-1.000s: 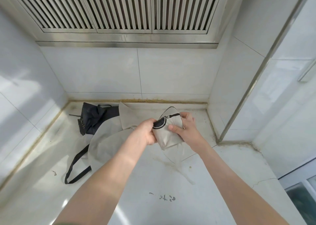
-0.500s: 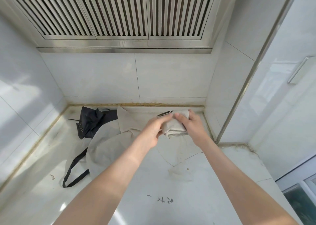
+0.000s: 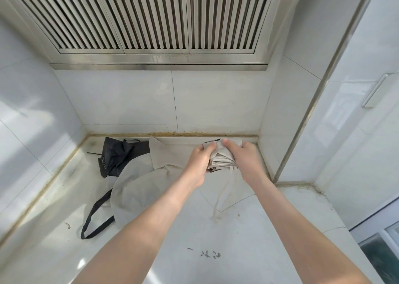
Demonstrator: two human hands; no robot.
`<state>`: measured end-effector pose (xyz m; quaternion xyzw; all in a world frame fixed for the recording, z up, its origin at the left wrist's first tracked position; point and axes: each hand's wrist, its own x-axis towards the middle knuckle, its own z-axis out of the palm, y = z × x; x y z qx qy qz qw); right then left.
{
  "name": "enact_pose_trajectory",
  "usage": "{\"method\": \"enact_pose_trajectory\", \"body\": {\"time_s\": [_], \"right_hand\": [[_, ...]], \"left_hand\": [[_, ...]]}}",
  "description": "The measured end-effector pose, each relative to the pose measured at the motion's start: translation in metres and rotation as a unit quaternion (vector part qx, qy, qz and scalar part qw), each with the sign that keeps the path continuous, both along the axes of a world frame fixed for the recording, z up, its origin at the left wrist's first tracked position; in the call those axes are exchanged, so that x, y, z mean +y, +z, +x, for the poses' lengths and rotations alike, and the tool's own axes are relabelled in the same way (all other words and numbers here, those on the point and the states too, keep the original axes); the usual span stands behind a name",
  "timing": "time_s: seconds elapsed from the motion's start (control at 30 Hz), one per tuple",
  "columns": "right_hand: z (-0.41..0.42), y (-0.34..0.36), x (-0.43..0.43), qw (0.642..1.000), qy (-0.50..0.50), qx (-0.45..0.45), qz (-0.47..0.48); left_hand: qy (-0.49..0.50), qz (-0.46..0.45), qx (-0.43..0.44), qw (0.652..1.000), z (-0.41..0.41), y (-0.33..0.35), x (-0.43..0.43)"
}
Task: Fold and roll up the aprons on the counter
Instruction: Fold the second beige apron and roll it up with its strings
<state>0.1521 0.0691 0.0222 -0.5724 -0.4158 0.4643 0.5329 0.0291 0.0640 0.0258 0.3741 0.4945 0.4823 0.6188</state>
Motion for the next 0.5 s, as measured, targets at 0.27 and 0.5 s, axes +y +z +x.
{"method": "enact_pose_trajectory", "body": {"time_s": [0.27,0.5], "right_hand": [[0.002,0.0,-0.008,0.995,0.09,-0.038,0.005],[0.016,0.004,-0.006,0.991,0.075,0.113,-0.007]], "left_hand": [[-0.088,-0.116,-0.05,0.988,-0.012,0.014,0.006],[-0.107,-0.101,-0.064,0.987,-0.012,0.001,0.001]]}}
